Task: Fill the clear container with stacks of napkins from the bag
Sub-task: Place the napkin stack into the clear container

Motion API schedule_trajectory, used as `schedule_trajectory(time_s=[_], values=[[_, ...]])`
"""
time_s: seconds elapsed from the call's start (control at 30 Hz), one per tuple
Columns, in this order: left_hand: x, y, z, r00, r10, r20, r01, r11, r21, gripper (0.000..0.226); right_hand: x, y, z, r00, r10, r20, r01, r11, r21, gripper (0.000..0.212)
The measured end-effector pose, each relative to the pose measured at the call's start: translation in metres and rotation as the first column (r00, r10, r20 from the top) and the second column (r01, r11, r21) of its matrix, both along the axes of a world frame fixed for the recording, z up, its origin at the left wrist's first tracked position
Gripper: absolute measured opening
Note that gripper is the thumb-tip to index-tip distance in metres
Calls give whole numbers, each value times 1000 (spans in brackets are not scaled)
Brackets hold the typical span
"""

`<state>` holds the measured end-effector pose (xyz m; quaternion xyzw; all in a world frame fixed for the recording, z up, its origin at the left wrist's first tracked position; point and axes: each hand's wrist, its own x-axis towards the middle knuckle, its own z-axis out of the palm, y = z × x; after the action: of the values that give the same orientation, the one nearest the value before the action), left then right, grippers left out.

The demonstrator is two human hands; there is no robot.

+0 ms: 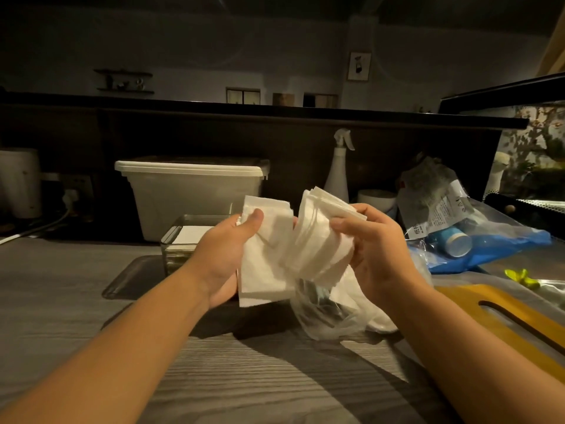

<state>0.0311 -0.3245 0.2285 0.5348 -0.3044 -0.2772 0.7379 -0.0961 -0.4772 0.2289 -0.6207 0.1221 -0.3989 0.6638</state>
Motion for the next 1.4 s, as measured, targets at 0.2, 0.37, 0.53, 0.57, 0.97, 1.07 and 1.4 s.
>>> schedule_trajectory(time_s=[0.2, 0.37, 0.53, 0.57, 0.97, 1.07, 1.4], values=[[-4, 2, 2, 991, -106, -76, 101, 993, -67, 37, -2, 19, -1, 945, 313, -94, -326, 923, -206, 19], [-8, -4, -4, 983, -163, -83, 158, 986, -55, 53, 7, 30, -13, 995, -15, -96, -22, 928, -371, 17], [-10, -1, -5, 968, -249, 8, 249, 963, -102, 38, 8, 32, -13, 996, -45, -81, 16, 948, -319, 18], [-9, 0, -5, 964, -261, 52, 264, 961, -82, 30, 8, 32, -12, 996, -40, -74, 16, 952, -307, 17], [-11, -5, -9, 887, -151, 436, 81, 981, 175, 61, 4, 26, -13, 932, -346, -109, 90, 512, -854, 59], [-12, -5, -8, 896, -132, 425, 66, 984, 166, 58, 5, 24, -15, 929, -362, -71, 115, 467, -877, 45], [-9, -7, -8, 931, -107, 348, 54, 986, 160, 55, 7, 27, -15, 938, -312, 151, 261, 348, -901, 43]])
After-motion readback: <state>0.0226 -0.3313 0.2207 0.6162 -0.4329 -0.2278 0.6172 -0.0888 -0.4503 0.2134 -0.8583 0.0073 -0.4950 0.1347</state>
